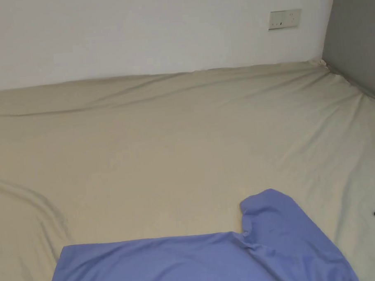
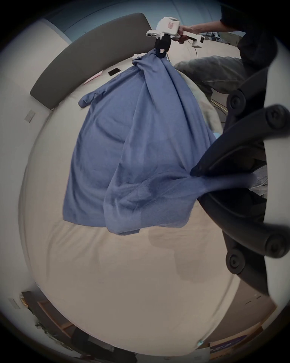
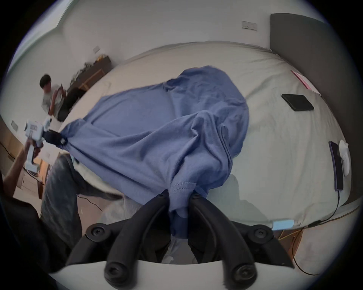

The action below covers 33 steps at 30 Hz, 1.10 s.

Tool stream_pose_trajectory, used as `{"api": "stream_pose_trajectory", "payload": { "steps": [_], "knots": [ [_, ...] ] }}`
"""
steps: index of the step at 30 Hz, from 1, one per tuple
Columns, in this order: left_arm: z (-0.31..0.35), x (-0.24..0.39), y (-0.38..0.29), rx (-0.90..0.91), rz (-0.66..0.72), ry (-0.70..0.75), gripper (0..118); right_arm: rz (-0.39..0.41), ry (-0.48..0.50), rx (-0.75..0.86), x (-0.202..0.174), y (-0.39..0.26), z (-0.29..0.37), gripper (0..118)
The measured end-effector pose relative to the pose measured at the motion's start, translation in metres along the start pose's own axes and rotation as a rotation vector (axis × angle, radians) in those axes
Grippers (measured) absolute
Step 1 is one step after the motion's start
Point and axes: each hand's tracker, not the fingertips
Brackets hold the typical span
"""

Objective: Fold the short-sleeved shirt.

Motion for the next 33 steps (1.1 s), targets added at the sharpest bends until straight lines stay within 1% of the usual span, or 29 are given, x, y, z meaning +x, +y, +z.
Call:
{"api": "stream_pose_trajectory", "payload": {
  "steps": [2,3,5,6,7,8,9,10,11,12,13,14,15,16,19,23,26,27,28,30,31,32,33],
  "knots": [
    [-0.006,-0.003,-0.01,0.004,-0.001,0.012,7,-0.018,-0.004,-0.012,0.003,-0.011,-0.009,16],
    [-0.012,-0.007,-0.012,-0.001,0.009,0.01,7,-0.058,-0.018,-0.006,0.008,-0.014,-0.017,16],
    [-0.027,-0.015,-0.013,-0.022,0.082,-0.011,7,-0.151,0.03,-0.054,0.018,-0.012,-0.035,16],
    [-0.032,-0.016,-0.013,-0.019,0.078,-0.004,7,-0.17,0.018,-0.01,0.02,-0.011,-0.037,16],
    [-0.036,-0.015,-0.014,-0.014,0.074,-0.001,7,-0.159,0.017,0.007,0.019,-0.008,-0.038,17],
    [-0.036,-0.013,-0.014,-0.009,0.07,0.003,7,-0.149,0.019,-0.021,0.021,-0.004,-0.041,18],
    [-0.034,-0.011,-0.013,-0.002,0.061,0.009,11,-0.134,0.024,-0.029,0.021,-0.002,-0.041,21],
    [-0.034,-0.01,-0.013,0.003,0.034,0.02,24,-0.117,0.012,-0.036,0.021,0.0,-0.04,26],
    [-0.033,-0.009,-0.013,0.013,0.013,0.077,49,-0.1,-0.01,-0.045,0.02,0.001,-0.039,34],
    [-0.032,-0.009,-0.012,0.018,0.006,0.147,89,-0.072,-0.044,-0.052,0.022,0.001,-0.037,52],
    [-0.03,-0.012,-0.009,-0.016,0.002,0.166,110,-0.041,-0.084,-0.065,0.02,0.003,-0.033,66],
    [-0.023,-0.017,-0.006,-0.023,0.009,0.131,115,-0.021,-0.115,-0.084,0.018,0.005,-0.027,70],
    [-0.012,-0.02,-0.002,0.014,0.025,0.087,111,-0.004,-0.121,-0.064,0.018,0.006,-0.018,70],
    [0.0,-0.022,0.008,0.071,0.055,0.067,111,-0.004,-0.103,-0.038,0.017,0.008,-0.006,70],
    [0.022,-0.023,0.052,0.234,0.113,0.06,112,-0.024,-0.132,0.062,0.017,0.023,0.023,70],
    [0.0,-0.008,0.129,0.358,0.066,0.086,116,-0.057,-0.192,0.193,0.02,0.044,0.046,70],
    [-0.052,0.002,0.185,0.32,0.058,0.145,116,-0.077,-0.215,0.233,0.02,0.055,0.051,70],
    [-0.077,-0.005,0.203,0.268,0.052,0.206,115,-0.085,-0.22,0.235,0.021,0.057,0.052,70],
    [-0.097,-0.006,0.216,0.24,0.046,0.235,115,-0.091,-0.224,0.237,0.022,0.059,0.052,70],
    [-0.132,-0.009,0.229,0.189,0.054,0.254,115,-0.104,-0.248,0.23,0.023,0.062,0.053,70],
    [-0.148,-0.011,0.229,0.132,0.065,0.267,115,-0.101,-0.25,0.231,0.024,0.063,0.054,70],
    [-0.158,-0.014,0.227,0.061,0.072,0.274,111,-0.098,-0.257,0.234,0.026,0.065,0.053,70],
    [-0.147,-0.01,0.221,0.162,0.052,0.262,114,-0.095,-0.27,0.232,0.028,0.069,0.053,70]
  ]
}}
